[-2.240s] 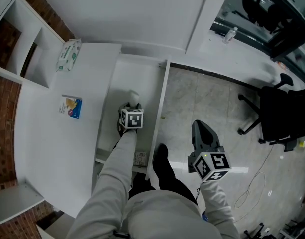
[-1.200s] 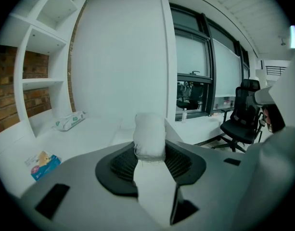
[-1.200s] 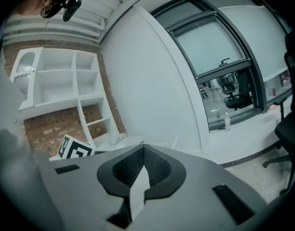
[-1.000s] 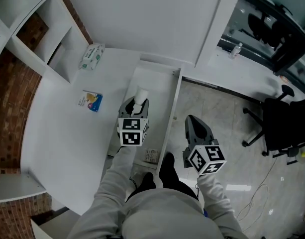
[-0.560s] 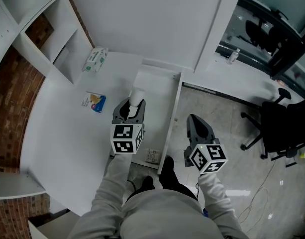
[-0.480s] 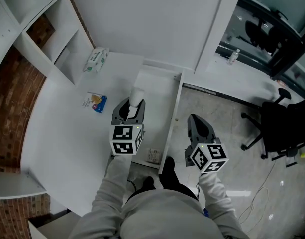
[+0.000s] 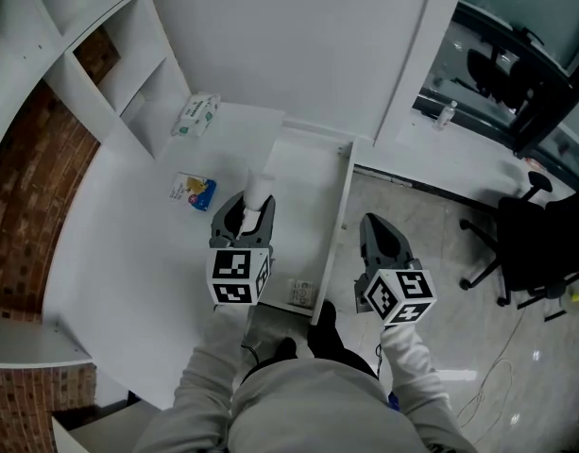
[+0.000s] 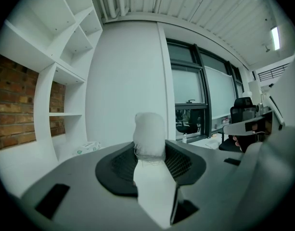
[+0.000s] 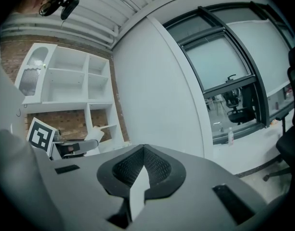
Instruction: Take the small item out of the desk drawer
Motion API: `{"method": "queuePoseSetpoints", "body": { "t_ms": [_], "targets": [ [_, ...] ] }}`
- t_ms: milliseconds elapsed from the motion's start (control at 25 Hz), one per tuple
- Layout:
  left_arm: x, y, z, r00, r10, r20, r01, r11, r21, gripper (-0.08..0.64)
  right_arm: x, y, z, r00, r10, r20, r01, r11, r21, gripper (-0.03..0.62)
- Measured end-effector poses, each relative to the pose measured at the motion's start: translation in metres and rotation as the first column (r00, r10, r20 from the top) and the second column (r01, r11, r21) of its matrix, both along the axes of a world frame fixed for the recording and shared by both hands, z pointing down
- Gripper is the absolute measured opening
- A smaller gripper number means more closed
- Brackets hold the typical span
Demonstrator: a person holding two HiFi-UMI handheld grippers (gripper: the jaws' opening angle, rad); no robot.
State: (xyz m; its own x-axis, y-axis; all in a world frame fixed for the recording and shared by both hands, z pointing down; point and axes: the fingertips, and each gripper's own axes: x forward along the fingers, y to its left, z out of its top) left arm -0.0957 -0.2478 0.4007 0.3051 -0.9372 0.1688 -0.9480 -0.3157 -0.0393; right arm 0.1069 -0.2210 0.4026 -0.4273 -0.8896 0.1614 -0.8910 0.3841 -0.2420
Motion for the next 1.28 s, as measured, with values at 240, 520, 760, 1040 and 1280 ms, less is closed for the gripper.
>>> {"method": "queuePoseSetpoints", "body": {
  "t_ms": [240, 520, 760, 1040, 1280],
  "targets": [
    [-0.014, 0.014, -0.006, 1.000, 0.003, -0.016, -0.003, 1.000, 0.015, 0.176, -0.010, 0.007, -0.005, 1.000, -0.003, -0.018, 0.003, 1.000, 0.017, 0.028],
    [-0.020, 0.022, -0.011, 0.999, 0.013, -0.045, -0.012, 1.000, 0.025, 0.176, -0.018, 0.012, -0.010, 0.998, -0.010, -0.054, 0.012, 0.999, 0.038, 0.026],
    [-0.024, 0.026, -0.011, 0.999, 0.022, -0.047, -0.021, 0.999, 0.027, 0.176, -0.025, 0.014, -0.011, 0.997, -0.016, -0.080, 0.020, 0.999, 0.045, 0.026],
    [-0.028, 0.026, -0.009, 0.998, 0.027, -0.053, -0.026, 0.999, 0.020, 0.176, -0.026, 0.012, -0.011, 0.997, -0.008, -0.079, 0.011, 0.999, 0.041, 0.026],
    [-0.028, 0.026, -0.008, 0.998, 0.031, -0.057, -0.029, 0.999, 0.020, 0.176, -0.027, 0.009, -0.011, 0.997, -0.006, -0.073, 0.009, 0.999, 0.040, 0.026]
  ]
}}
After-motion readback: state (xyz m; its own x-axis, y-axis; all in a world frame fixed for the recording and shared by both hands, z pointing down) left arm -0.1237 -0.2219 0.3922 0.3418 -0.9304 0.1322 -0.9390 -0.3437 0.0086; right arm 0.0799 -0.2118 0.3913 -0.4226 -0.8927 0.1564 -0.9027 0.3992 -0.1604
